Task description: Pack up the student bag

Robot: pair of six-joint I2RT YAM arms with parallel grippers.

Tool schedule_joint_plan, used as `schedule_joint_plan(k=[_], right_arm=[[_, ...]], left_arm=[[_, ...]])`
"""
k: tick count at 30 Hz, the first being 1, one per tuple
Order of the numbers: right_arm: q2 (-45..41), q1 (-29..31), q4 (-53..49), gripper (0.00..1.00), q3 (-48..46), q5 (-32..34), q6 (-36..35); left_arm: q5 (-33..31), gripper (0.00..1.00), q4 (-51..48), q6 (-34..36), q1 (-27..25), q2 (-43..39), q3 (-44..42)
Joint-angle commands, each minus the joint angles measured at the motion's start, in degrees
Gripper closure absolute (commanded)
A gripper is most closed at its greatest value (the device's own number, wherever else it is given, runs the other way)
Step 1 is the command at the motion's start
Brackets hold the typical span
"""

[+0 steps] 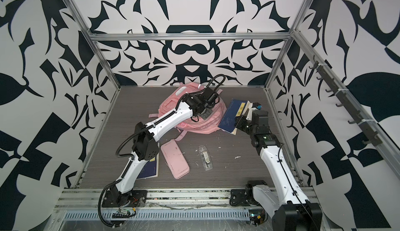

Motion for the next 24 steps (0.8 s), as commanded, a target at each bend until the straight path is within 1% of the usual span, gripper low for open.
schedule_joint_plan(k=[1,11,15,21,24], right_arm=[[0.29,-0.26,4.66,1.0,0.39,-1.13,0.99],[1.53,-0.24,5.44,1.0,0.16,-1.46,1.24],[2.75,-0.28,7.6,1.0,-0.24,-2.61,2.54],[6.92,-0.24,15.92,1.0,-1.6,-7.16,8.78],[9.6,0.19,19.88,1.0,-1.67,-8.55,11.46]], left_arm=[[-0.91,1.0,3.84,1.6,0.0,-6.0,0.04],[1.01,1.0,5.92,1.87,0.9,-10.52,0.45],[2.59,1.0,6.35,1.17,1.75,-12.12,0.11],[8.23,1.0,7.1,-3.16,4.08,-15.17,-1.72],[12.7,1.0,7.11,-6.42,5.84,-16.43,-2.61]])
